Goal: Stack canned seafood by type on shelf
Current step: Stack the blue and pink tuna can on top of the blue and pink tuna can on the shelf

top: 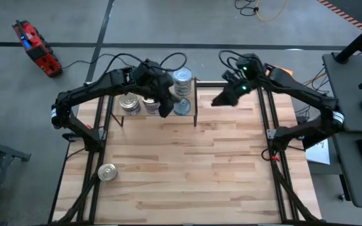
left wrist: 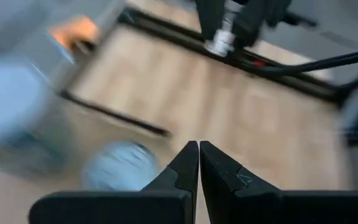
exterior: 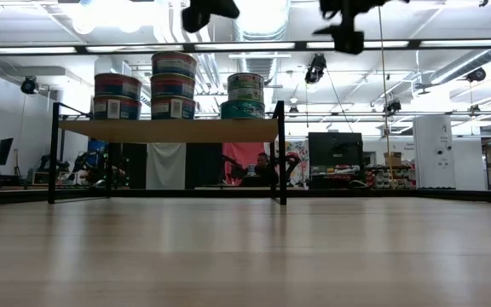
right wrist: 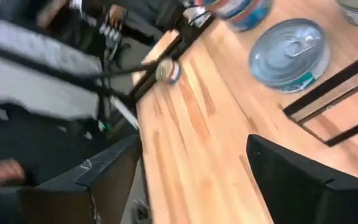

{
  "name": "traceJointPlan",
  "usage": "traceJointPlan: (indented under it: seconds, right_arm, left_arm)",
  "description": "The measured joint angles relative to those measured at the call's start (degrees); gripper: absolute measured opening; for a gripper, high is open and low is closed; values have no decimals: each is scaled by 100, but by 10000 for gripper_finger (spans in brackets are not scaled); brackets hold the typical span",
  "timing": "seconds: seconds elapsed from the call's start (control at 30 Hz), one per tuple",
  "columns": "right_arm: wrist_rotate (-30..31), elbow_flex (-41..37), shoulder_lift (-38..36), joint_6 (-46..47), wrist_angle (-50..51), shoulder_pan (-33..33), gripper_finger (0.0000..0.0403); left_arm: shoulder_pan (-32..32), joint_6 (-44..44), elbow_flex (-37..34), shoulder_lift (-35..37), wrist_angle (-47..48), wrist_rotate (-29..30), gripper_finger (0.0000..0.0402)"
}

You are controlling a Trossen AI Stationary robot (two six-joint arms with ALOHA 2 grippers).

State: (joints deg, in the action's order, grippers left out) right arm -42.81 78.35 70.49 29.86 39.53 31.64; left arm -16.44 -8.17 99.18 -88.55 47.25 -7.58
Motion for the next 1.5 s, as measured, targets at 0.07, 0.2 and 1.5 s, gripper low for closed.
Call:
traceJointPlan:
  seconds: [0.07, 0.2, 1.5]
  right_arm:
    - [74, -8, -216, -369, 126, -117, 285]
    - [257, -13, -509, -563, -31, -327, 265]
    - [387, -352, -436, -1641, -59, -717, 210]
  left_arm:
    - [71, -693, 6, 25, 285, -491, 0]
    - [425, -1588, 113, 30, 1171, -1184, 0]
    - [4037, -7865, -4563, 91, 3187, -759, 0]
